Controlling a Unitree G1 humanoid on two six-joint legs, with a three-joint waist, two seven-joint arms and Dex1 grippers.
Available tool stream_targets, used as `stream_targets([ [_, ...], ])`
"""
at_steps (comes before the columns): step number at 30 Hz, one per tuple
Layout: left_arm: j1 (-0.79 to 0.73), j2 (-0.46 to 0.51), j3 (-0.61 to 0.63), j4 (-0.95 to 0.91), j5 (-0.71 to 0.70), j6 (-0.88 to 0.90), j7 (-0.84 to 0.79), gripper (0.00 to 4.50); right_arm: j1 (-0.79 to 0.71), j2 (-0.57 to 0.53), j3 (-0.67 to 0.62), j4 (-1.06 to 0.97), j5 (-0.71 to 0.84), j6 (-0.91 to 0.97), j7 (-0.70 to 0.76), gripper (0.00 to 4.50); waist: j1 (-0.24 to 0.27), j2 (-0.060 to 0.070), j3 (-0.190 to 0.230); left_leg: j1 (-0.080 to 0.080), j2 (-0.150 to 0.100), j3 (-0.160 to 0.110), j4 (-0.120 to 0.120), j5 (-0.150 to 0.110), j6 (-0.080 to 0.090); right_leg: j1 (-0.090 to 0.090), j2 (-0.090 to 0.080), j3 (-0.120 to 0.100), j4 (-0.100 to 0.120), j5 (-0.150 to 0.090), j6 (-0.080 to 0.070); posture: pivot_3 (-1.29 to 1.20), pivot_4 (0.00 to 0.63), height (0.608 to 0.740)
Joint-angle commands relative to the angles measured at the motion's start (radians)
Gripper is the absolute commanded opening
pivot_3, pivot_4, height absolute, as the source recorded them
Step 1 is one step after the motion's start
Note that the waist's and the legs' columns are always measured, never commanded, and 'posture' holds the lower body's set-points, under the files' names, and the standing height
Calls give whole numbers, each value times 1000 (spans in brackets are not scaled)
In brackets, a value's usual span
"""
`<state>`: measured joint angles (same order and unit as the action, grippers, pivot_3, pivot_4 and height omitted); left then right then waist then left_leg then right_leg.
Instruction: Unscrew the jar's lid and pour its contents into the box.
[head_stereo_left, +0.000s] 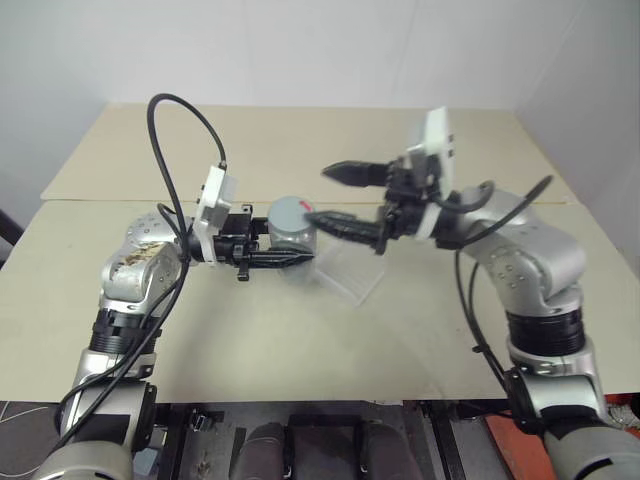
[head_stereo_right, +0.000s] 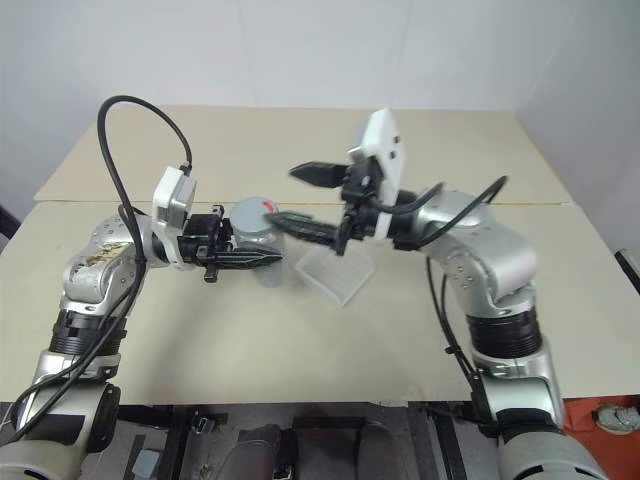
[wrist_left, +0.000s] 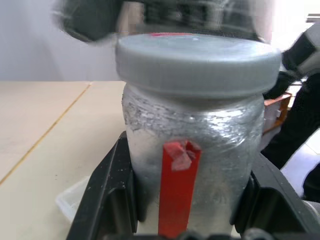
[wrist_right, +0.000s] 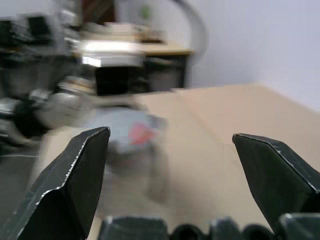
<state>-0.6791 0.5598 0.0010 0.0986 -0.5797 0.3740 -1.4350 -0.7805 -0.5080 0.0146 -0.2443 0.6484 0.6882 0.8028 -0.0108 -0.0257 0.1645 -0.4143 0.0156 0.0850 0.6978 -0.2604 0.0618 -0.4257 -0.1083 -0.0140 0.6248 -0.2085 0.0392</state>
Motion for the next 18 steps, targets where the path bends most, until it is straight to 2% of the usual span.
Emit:
stream_targets([
  [1,-11,4,13,-30,-18,-17,-12,1913,6,-11,-28,-28,11,-3,1,4488,-1,0,0,0,0,0,0,0,0,0,0,0,0,0,0,0,150,740],
  [11,-26,-1,12,0,-7,-24,-8,1913,3,-28,-53,-92,88,20,27,4488,-2,0,0,0,0,0,0,0,0,0,0,0,0,0,0,0,150,740],
  [18,-34,-18,3,7,2,-27,-5,1913,-48,60,43,-110,86,32,13,4488,-3,0,0,0,0,0,0,0,0,0,0,0,1,0,0,0,150,740],
])
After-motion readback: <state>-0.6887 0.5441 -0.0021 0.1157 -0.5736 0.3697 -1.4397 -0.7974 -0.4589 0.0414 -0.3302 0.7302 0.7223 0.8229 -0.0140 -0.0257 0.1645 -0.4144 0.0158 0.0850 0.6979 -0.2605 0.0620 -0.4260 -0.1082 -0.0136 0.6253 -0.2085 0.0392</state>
